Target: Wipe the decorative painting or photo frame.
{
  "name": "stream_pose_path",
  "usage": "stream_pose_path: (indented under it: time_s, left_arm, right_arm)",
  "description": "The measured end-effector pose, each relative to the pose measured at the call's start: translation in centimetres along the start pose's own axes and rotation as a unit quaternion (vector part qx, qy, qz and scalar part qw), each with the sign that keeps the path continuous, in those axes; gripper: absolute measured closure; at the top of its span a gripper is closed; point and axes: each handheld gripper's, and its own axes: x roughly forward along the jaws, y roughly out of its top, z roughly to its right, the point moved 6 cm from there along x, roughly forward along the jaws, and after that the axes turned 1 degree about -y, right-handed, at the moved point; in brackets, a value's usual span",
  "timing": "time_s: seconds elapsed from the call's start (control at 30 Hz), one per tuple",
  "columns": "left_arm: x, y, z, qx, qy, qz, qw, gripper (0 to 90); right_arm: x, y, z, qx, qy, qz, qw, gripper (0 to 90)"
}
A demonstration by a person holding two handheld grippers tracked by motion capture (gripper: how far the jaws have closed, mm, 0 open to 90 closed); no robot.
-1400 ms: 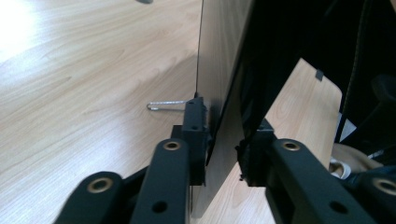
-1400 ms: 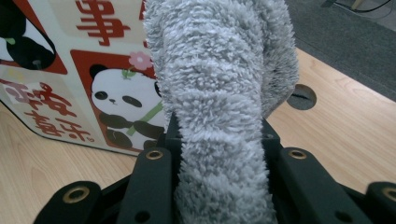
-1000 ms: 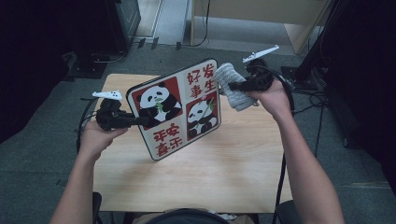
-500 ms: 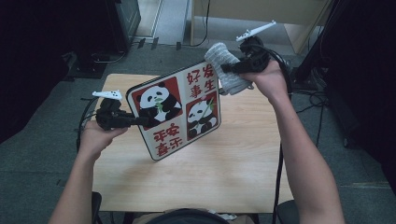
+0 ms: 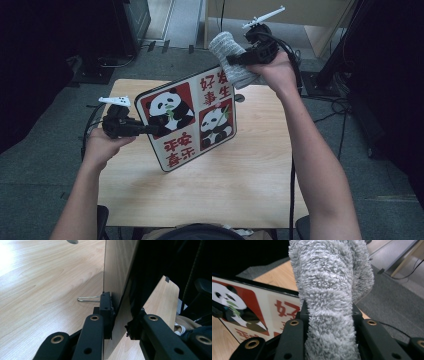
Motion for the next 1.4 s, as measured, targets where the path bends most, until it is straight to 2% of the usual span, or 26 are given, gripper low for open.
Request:
stream_pose_path:
  time_s: [0.2,0.33,0.4,0.7,1.23,1.4]
  left_arm:
    - [-0.1,0.0,-0.1,0.001,-0.003,0.000,1.0000,78.5]
    - [-0.1,0.0,-0.2,0.001,-0.005,0.001,1.0000,78.5]
    - [-0.1,0.0,-0.3,0.002,-0.006,0.000,1.0000,78.5]
    - [-0.1,0.0,-0.2,0.003,-0.006,0.000,1.0000,78.6]
    - [-0.2,-0.1,-0.3,0.007,-0.009,0.000,0.9999,78.6]
    - [-0.2,-0.1,-0.4,0.009,-0.010,-0.001,0.9999,78.6]
  right_arm:
    - [1.5,-1.9,0.1,0.001,0.005,-0.017,0.9998,68.4]
    - [1.6,-2.9,0.2,0.011,0.011,-0.022,0.9996,68.8]
    - [1.8,-3.2,0.3,0.008,0.012,-0.024,0.9996,68.9]
    - [2.1,-4.2,-0.3,0.009,0.015,-0.025,0.9995,69.0]
    - [2.7,-5.6,-0.6,0.005,0.022,-0.029,0.9993,69.2]
    - [3.2,-6.4,-0.8,0.002,0.025,-0.047,0.9986,69.3]
